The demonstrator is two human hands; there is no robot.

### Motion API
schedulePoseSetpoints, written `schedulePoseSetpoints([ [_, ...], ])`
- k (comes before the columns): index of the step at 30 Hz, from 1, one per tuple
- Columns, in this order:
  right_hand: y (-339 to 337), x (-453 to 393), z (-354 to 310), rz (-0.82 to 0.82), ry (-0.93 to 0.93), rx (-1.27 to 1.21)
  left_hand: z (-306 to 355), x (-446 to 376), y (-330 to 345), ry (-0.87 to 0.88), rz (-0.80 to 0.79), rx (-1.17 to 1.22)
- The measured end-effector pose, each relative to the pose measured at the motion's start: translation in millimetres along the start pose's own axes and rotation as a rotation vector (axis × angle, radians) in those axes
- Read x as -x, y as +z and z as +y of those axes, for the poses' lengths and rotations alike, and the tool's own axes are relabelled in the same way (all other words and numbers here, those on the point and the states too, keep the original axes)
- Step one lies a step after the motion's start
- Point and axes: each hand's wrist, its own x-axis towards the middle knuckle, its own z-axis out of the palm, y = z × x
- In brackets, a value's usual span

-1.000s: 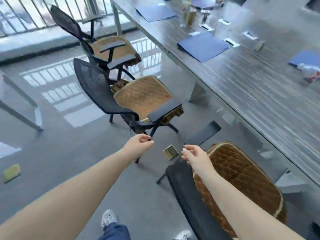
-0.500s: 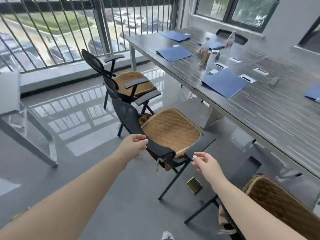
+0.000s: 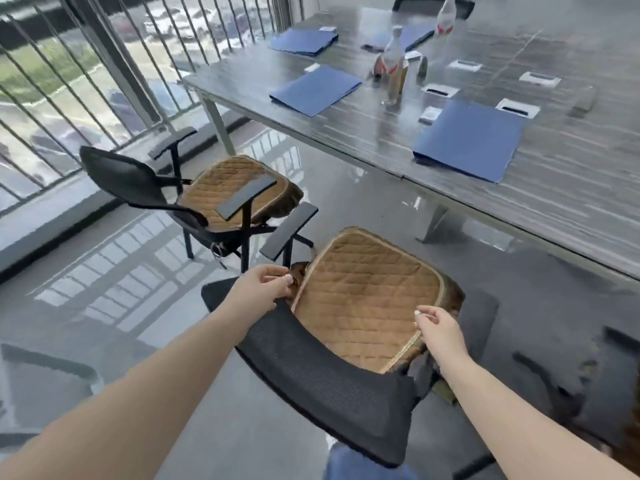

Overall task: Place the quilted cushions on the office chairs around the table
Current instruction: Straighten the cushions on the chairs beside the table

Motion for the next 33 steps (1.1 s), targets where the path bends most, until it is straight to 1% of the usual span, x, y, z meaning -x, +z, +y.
schedulePoseSetpoints([
  [4,16,-21,-6,0.056,0.137,0.030,14,-75,-23,-0.067,-0.050,-0.017],
  [7,21,-29,-6,0.124,0.200,0.037,17,-123,-21,-0.063,-0.106,-0.132],
  [10,26,-39,-4,0.201,0.241,0.075,21,-175,-6,-0.024,-0.203,-0.263],
  [14,30,-57,4,0.300,0.337,0.095,20,-240,24,-0.010,-0.332,-0.324],
  [18,41,-82,17,0.330,0.439,0.082,-2,-298,53,-0.047,-0.454,-0.427],
  [21,51,-108,32,0.311,0.486,0.096,-27,-330,73,-0.091,-0.472,-0.481],
  [26,78,-161,78,0.249,0.567,0.133,-73,-387,115,-0.174,-0.484,-0.531],
  [28,85,-180,98,0.248,0.575,0.184,-90,-417,132,-0.178,-0.455,-0.563],
  [30,90,-197,118,0.261,0.577,0.240,-104,-439,147,-0.178,-0.394,-0.589],
  [33,94,-219,141,0.305,0.577,0.257,-129,-458,161,-0.141,-0.317,-0.609],
])
